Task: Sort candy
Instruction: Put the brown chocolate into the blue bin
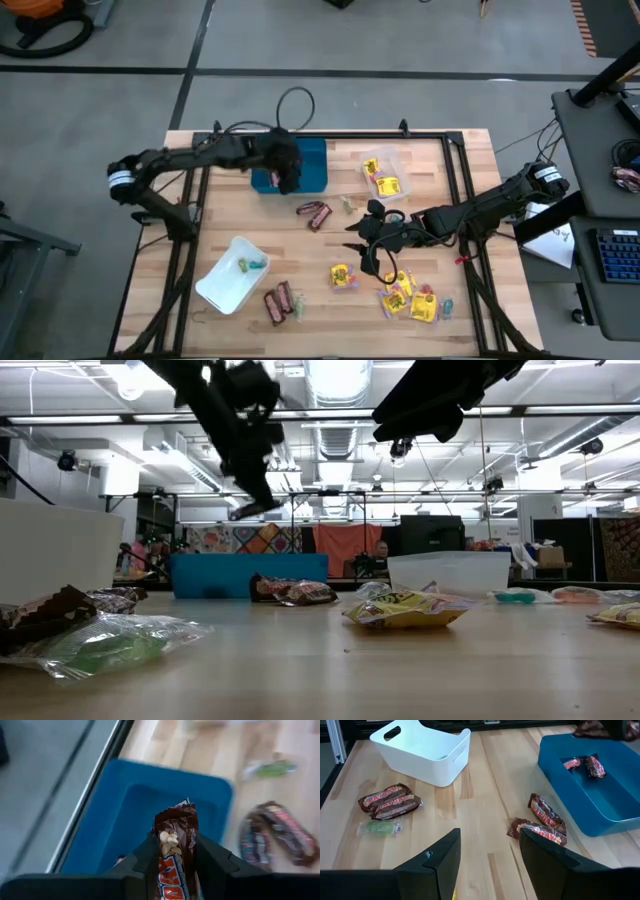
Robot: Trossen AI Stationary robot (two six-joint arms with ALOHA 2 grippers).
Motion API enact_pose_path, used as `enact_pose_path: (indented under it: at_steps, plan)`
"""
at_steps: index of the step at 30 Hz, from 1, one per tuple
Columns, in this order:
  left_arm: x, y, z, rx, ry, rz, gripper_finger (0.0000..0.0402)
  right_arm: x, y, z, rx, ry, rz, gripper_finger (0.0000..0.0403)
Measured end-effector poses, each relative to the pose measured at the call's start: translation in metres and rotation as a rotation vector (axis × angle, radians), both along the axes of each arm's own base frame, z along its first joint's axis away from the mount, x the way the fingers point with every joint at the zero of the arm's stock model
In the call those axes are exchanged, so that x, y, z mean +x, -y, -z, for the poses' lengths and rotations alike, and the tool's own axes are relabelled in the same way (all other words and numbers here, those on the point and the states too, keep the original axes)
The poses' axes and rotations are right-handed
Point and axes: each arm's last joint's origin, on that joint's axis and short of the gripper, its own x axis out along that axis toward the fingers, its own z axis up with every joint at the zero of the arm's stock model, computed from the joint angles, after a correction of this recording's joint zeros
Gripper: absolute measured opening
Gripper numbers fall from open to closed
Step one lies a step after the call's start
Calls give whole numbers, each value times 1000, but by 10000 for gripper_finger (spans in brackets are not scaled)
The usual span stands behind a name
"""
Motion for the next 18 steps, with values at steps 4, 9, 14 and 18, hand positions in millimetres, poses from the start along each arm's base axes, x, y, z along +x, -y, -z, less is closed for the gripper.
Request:
enact_pose_path:
  at_steps: [4,9,14,18]
  plan:
    - [-5,-26,15,-43,-40,-67,87,0,0,0,-1,-5,0,194]
    - [-3,-36,29,-63,-74,-90,87,0,0,0,-8,-5,-2,194]
    - [2,-39,37,-69,-82,-94,95,0,1,0,-33,2,35,194]
    - [3,-39,38,-67,-79,-98,117,0,2,0,-25,3,50,194]
